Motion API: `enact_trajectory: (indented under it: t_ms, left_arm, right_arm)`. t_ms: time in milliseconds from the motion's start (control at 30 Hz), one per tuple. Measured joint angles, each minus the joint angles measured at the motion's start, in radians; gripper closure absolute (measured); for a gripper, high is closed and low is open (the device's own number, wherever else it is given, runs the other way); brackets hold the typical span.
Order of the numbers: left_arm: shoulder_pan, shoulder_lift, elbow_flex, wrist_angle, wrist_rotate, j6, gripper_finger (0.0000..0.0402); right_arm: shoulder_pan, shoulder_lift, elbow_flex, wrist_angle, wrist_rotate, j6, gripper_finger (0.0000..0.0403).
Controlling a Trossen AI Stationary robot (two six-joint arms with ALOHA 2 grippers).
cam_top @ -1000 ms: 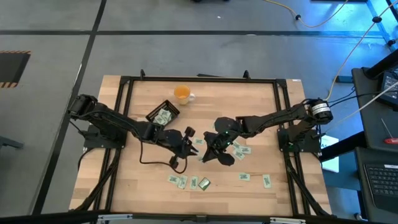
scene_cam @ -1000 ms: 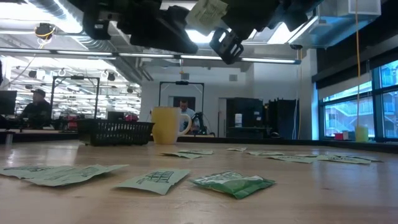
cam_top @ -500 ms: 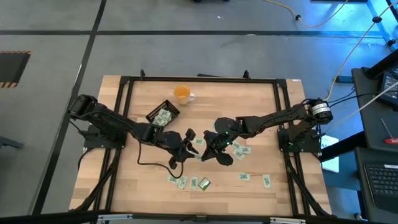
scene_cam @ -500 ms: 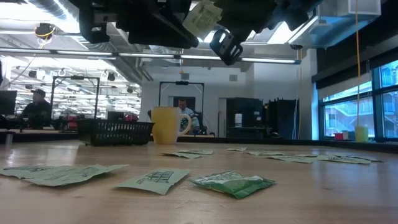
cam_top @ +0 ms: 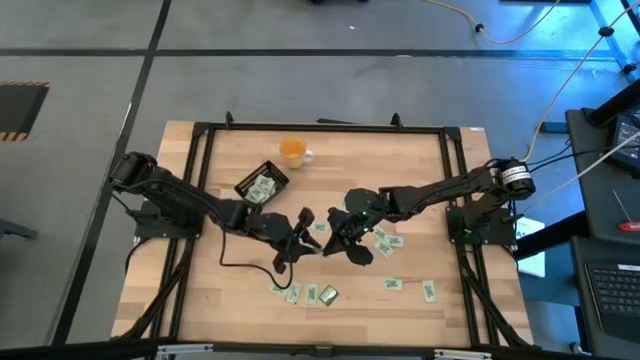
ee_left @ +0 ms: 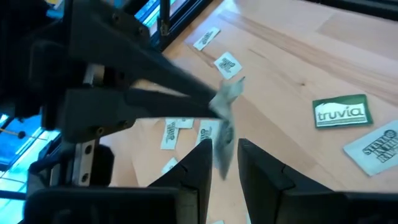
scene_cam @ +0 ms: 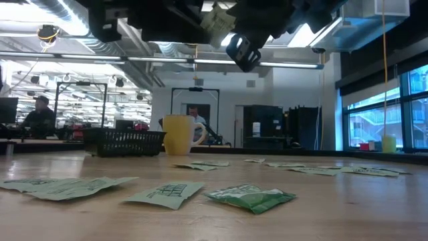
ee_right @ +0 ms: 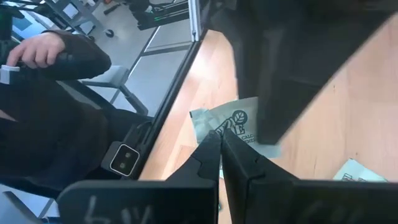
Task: Pick and place Stevia / Truvia into bins
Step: Put the green stevia packet into the black bin
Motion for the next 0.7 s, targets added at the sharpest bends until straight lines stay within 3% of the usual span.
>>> enact_trajectory:
  t_ms: [333,533,700]
  left_arm:
    - [-0.021,0.000,0.000,-0.001,-0.078,0.000,0.0350]
    - [-0.021,0.000,0.000,-0.004,-0.081,0.000,0.0392]
    - [-0.021,0.000,0.000,-0.005,-0.082,0.000,0.0396]
  right_arm:
    - [0.000,0.000,0.000,-0.002,0.012,-0.001,0.0396]
    - [0.000,0.000,0.000,-0.001,0.012,-0.004,0.0395]
    - [0.000,0.000,0.000,-0.002,0.013,-0.032,0.0386]
